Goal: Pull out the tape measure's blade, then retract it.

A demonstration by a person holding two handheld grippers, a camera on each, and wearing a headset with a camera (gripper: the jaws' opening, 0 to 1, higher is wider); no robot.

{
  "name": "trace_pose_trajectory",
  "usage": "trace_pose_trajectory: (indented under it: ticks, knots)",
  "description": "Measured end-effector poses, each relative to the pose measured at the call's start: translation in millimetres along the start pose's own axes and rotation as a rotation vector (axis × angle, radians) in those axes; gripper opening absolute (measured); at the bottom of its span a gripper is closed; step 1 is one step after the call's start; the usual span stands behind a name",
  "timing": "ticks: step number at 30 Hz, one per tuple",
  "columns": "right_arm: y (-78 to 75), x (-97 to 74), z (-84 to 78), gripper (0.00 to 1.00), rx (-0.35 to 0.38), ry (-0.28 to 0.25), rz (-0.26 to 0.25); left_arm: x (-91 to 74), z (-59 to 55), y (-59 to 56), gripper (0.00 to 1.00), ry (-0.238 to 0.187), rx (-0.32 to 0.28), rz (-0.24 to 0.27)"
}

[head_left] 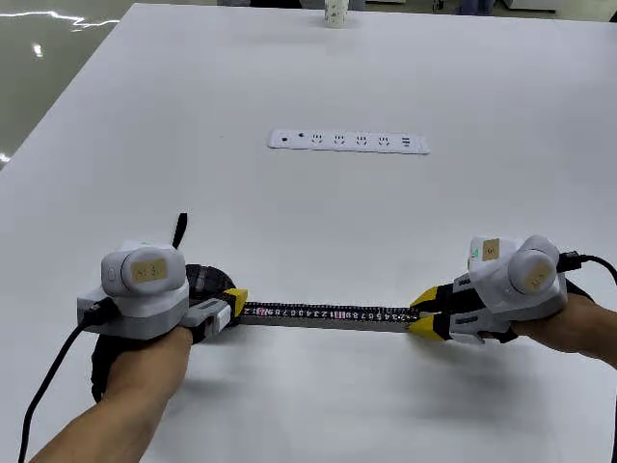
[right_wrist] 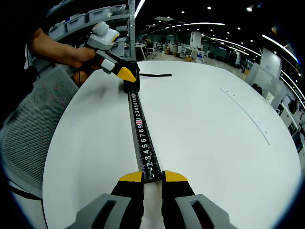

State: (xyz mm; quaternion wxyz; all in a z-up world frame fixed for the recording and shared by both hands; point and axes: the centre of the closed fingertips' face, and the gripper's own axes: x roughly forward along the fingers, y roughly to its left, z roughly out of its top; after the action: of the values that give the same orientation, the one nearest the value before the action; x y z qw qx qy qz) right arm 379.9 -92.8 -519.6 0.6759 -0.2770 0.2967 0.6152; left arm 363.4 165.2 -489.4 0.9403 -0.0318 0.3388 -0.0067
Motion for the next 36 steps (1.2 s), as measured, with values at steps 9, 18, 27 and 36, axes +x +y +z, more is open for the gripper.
trace_pose_trajectory:
  ticks: [9, 18, 27, 36]
  knots:
    - [0.7, 2.6, 2.6, 0.1, -0.005, 0.002, 0.003, -0.5, -0.8, 0.4, 0.56, 0.001, 0.0, -0.002]
    - [1.0, 3.8, 4.3, 0.1, -0.013, 0.008, 0.007, 1.2, -1.2, 1.8, 0.56, 0.003, -0.003, -0.004]
    - [0.2, 3.6, 3.5, 0.1, -0.025, 0.018, 0.008, 1.5, -1.2, 2.6, 0.56, 0.004, -0.003, -0.007]
    - [1.0, 5.5, 5.7, 0.1, -0.038, 0.026, 0.011, 1.4, -0.7, 2.6, 0.56, 0.003, -0.003, -0.007]
